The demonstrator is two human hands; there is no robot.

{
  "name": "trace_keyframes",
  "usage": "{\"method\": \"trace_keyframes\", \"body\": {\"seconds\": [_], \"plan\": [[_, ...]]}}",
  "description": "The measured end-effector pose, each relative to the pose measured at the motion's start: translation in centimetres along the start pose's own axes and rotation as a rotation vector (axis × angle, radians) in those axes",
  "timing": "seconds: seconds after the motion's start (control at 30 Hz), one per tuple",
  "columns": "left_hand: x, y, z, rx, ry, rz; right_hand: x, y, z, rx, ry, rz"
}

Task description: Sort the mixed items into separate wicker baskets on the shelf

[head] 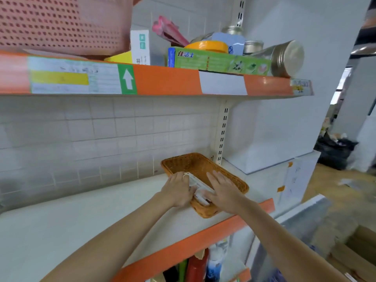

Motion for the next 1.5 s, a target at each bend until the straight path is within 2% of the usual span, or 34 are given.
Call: {"method": "trace_keyframes", "body": {"seconds": [0.23,0.4,0.53,0.63,0.8,1.13,1.5], "plan": [[-0.1,-1.0,3.4,0.046,0.058,0.054,-2.6,-0.5,4.5,0.071,0.089,0.066],[-0.1,-1.1,5.1,0.077,0.192,0.045,-3.4,-0.5,7.1,0.148,0.21,0.087],[-0.3,-0.1,5.5,0.014,0.334,0.147,-3.3,-0.1,8.2,0.177,0.334,0.089],[-0.8,-0.1,5.2,0.041,0.432,0.199,-2.7,-0.4,8.5,0.216,0.416,0.093],[-1.5,-0.5,4.4,0.073,0.492,0.303,-1.7,-1.6,8.2,0.297,0.491,0.146],[-0.9,-1.4,5.2,0.044,0.56,0.314,-2.0,-2.5,8.8,0.356,0.433,0.239],[-1.3,-1.7,5.5,0.012,0.482,0.264,-1.7,-3.1,9.3,0.377,0.375,0.266]]}}
Point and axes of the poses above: each hand's wrist, its own z-axis towards the middle knuckle, its own y-axis out of the back of the hand, x = y × z, the point moved 9 cm from there along z, towards the middle knuckle, and after that the axes turned 2 degrees about z, right-handed, at the moved point
